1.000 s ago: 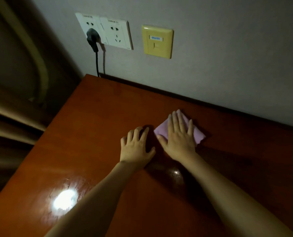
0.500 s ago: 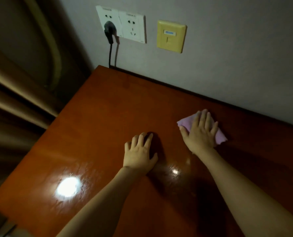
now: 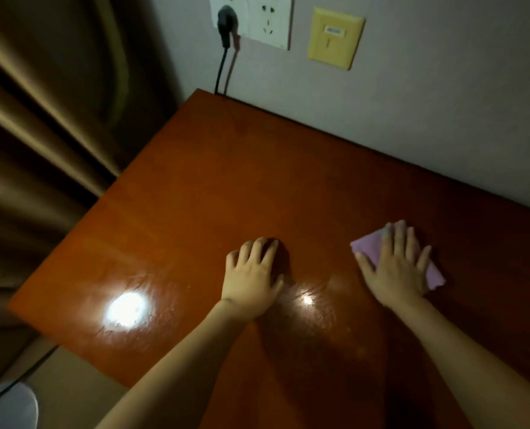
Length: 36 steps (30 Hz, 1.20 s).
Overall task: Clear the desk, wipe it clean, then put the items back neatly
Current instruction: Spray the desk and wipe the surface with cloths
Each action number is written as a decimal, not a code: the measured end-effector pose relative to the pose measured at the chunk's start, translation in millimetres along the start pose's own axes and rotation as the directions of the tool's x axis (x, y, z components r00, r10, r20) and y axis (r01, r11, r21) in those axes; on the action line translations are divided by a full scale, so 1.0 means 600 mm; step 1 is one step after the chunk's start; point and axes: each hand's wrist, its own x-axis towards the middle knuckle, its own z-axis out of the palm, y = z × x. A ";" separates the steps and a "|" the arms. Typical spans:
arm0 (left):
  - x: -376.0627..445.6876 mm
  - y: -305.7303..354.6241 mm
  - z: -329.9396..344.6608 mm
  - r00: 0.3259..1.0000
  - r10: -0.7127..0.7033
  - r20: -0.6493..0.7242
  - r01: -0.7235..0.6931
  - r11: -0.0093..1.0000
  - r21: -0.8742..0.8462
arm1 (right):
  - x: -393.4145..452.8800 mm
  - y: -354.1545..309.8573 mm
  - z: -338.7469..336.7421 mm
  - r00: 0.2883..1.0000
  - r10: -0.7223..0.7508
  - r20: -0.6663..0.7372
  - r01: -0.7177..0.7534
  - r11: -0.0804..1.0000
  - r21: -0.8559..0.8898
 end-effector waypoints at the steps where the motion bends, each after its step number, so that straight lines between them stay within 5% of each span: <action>1: -0.007 -0.001 0.003 1.000 0.004 -0.010 -0.004 1.000 -0.006 | 0.009 -0.012 -0.007 0.999 0.052 -0.001 -0.052 0.999 0.012; 5: -0.037 -0.002 0.016 0.999 0.020 -0.027 -0.020 1.000 0.007 | 0.034 -0.089 -0.019 0.994 0.109 -0.030 -0.105 0.988 0.114; 11: -0.083 -0.003 0.028 0.999 0.034 -0.013 -0.033 0.999 0.032 | -0.041 -0.171 0.002 0.978 -0.199 -0.061 0.202 0.978 0.044; 15: -0.092 -0.006 0.019 0.999 0.044 0.028 -0.045 0.998 0.050 | -0.129 -0.123 0.032 0.915 -0.403 -0.031 0.401 0.915 -0.041; 21: -0.111 -0.012 0.027 0.997 0.072 0.022 -0.073 0.996 0.059 | -0.162 -0.027 0.043 0.993 -0.114 0.004 0.114 0.993 -0.013; 24: -0.131 -0.017 0.037 0.996 0.090 0.008 -0.090 0.994 0.054 | -0.137 -0.057 0.025 0.997 0.080 0.001 -0.080 0.995 0.054; 27: -0.144 -0.027 0.036 0.994 0.107 0.017 -0.107 0.993 0.041 | -0.104 -0.121 0.006 0.993 0.120 0.009 -0.120 0.986 0.113; 36: -0.187 -0.093 0.023 0.999 0.013 0.038 -0.014 0.999 0.045 | -0.216 -0.225 0.036 0.946 -0.324 -0.003 0.324 0.946 0.023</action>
